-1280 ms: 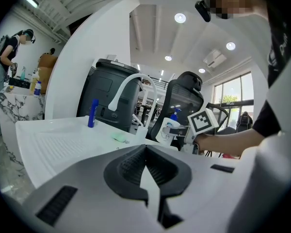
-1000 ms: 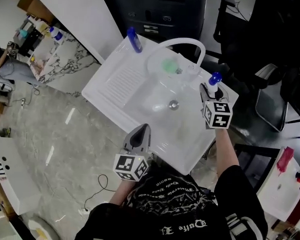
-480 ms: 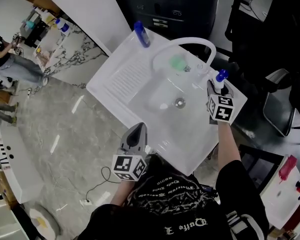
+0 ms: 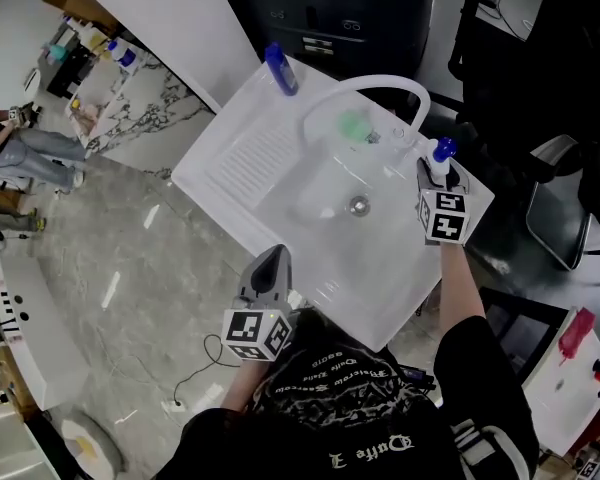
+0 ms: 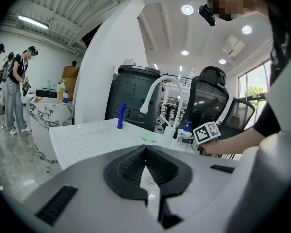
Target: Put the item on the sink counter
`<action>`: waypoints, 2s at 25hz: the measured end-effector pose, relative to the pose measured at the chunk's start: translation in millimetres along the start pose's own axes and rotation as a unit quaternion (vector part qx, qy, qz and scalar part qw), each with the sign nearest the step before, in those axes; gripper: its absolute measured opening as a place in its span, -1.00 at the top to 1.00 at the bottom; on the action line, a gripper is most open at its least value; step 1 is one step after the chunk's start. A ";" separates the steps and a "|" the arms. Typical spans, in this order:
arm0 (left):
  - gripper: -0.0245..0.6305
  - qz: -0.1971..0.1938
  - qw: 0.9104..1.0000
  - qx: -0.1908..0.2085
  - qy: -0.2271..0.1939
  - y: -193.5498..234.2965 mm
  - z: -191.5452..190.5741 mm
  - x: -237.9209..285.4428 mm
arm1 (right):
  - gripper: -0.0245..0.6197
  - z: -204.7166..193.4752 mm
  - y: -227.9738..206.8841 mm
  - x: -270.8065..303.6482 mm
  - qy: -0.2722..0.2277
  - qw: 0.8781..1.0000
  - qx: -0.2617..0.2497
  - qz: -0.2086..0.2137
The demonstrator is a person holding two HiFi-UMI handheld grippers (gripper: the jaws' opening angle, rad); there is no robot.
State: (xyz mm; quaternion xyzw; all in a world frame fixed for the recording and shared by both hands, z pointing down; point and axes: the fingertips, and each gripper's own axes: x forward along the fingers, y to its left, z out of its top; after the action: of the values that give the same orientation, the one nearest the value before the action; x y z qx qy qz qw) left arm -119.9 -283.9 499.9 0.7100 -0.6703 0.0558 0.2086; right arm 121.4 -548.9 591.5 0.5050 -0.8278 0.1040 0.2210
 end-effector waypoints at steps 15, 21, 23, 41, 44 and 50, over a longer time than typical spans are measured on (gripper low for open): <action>0.91 -0.008 1.000 -0.002 -0.010 12.7 4.5 1.0 | -0.03 33.7 7.9 -55.1 -0.049 0.998 0.028 -0.002; 0.91 -0.053 0.998 -0.004 -0.026 -1.3 12.9 5.2 | -0.04 63.1 21.9 -105.5 -0.092 0.996 0.013 -0.013; 0.91 -0.069 0.997 -0.005 -0.032 -7.9 15.6 6.2 | -0.04 71.8 29.7 -123.3 -0.105 0.994 0.009 -0.013; 0.90 -0.221 0.971 0.058 -0.076 -78.0 29.1 -18.9 | 0.07 46.1 114.7 -261.0 -0.144 0.988 0.043 -0.028; 0.90 -0.246 0.965 0.060 -0.071 -88.3 22.2 -26.0 | 0.03 27.5 131.6 -277.1 -0.133 0.989 0.060 -0.029; 0.90 -0.277 0.955 0.072 -0.076 -104.6 18.0 -38.3 | -0.01 -7.2 145.1 -302.0 -0.109 0.990 0.075 -0.052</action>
State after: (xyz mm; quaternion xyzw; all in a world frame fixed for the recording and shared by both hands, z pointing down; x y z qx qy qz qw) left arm -25.2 -253.5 446.6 0.8831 -0.4554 -0.0103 0.1127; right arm 113.7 -239.5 463.1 0.5710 -0.8093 0.0989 0.0963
